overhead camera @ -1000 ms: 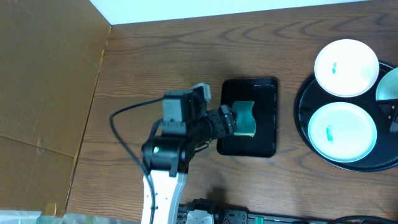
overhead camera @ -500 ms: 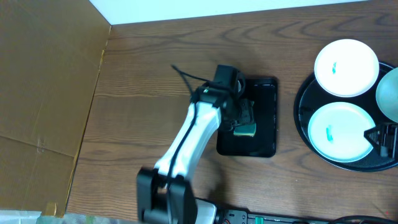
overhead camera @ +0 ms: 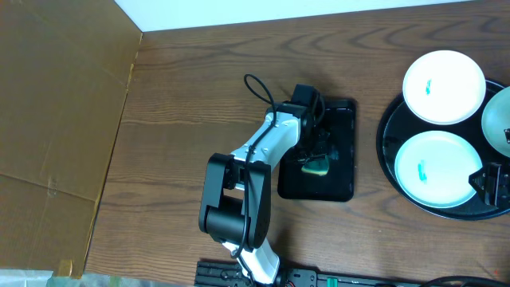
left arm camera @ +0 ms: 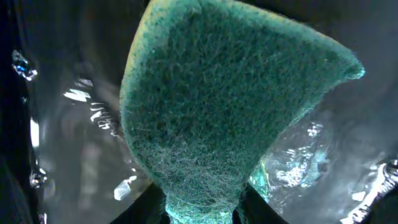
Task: Clean dirty plates on tray and stack at the side
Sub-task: 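Lower the left gripper and grasp the green sponge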
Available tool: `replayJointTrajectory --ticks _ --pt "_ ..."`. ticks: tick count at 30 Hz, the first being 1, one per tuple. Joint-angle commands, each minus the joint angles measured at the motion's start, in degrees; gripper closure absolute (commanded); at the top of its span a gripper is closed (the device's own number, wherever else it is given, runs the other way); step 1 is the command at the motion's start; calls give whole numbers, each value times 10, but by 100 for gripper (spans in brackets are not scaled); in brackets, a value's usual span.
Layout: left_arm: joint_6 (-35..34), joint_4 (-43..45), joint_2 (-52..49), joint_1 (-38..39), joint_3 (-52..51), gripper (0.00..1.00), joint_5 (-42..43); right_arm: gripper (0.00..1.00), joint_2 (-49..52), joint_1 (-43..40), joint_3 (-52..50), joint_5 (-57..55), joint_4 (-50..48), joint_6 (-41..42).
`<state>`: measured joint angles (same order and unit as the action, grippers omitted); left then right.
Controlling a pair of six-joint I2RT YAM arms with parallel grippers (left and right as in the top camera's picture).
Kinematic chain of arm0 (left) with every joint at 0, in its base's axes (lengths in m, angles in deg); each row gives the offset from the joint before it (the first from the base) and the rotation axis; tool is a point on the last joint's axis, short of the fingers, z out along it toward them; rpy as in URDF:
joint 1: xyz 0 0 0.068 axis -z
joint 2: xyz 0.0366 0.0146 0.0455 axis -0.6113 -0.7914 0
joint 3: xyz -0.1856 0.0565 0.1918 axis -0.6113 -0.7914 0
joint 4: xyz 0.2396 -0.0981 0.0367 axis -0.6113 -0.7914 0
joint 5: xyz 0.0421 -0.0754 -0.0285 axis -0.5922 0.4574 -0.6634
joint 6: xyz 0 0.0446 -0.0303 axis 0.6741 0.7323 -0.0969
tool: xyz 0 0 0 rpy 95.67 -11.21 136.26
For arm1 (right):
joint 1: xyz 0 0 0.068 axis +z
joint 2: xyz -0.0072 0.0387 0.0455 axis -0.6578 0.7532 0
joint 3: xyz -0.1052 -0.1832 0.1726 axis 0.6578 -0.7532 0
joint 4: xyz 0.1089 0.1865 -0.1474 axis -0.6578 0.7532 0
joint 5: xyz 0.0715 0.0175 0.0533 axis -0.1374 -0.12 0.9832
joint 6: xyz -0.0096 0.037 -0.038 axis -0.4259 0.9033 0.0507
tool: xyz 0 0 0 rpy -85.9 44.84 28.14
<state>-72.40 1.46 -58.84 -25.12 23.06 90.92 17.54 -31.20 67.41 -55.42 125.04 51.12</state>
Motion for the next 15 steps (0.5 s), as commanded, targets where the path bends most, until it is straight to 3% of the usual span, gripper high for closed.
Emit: replayJointTrajectory --ticks 1,5,10,15 --pt "-5 -13 10 -1 3 43 -13 55 10 5 -6 -7 0 10" --pt "-5 -50 59 -1 13 35 -18 55 20 5 -6 -17 -1 10" --pt "-3 -52 121 1 13 35 -20 55 31 5 -6 -21 -8 10" --pt "6 -32 109 4 -2 36 -54 55 35 5 -6 -21 -11 10"
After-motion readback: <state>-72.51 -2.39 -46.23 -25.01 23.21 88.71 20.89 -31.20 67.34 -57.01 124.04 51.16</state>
